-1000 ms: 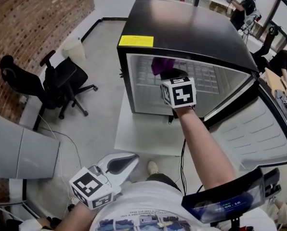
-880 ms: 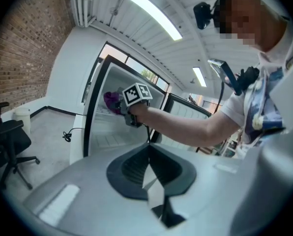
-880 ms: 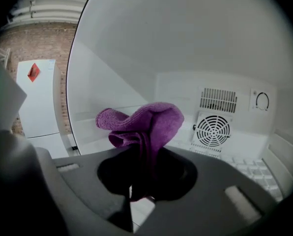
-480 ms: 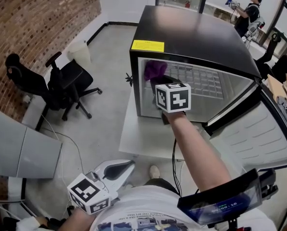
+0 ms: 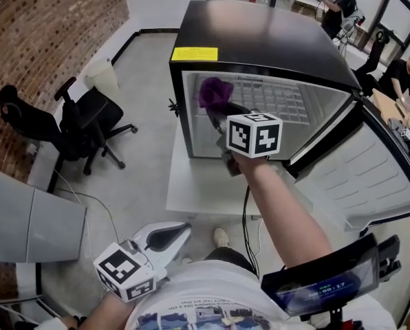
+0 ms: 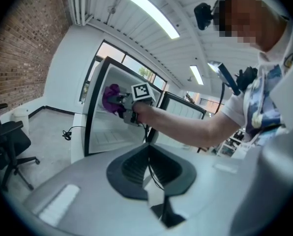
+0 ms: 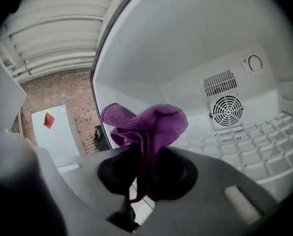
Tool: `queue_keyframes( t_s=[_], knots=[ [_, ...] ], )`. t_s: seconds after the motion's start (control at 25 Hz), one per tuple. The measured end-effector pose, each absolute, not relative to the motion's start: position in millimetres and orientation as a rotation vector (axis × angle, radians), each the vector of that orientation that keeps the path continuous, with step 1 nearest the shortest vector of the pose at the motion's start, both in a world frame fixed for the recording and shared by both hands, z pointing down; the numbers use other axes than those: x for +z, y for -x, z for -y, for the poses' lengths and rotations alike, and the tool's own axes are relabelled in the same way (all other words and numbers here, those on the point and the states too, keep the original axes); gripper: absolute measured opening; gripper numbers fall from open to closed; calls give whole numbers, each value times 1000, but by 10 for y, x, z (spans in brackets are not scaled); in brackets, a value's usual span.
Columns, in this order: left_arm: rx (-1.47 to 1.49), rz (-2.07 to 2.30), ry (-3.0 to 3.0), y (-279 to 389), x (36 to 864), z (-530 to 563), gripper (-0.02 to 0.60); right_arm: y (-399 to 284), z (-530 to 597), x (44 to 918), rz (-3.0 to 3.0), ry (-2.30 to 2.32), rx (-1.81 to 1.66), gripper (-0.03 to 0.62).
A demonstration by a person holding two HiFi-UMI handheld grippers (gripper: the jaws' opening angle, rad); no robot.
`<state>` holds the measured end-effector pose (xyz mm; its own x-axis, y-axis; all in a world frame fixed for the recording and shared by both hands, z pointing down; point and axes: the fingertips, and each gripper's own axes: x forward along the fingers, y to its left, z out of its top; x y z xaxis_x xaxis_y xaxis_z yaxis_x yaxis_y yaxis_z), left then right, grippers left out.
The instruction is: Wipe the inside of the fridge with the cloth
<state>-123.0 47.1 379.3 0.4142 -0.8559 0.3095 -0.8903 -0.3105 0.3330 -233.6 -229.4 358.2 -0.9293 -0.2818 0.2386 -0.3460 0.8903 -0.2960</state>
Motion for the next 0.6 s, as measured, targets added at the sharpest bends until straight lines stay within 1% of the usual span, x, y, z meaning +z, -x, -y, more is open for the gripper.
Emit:
queue_keyframes(
  t_s=[0.28, 0.6],
  knots=[
    [124, 1396, -2286, 1093, 3833, -454, 5, 1799, 2243, 3618, 2853, -591, 330, 67],
    [132, 1313, -2349, 963, 3833, -471, 5, 971, 2231, 4147, 2726, -786, 358, 67]
  ],
)
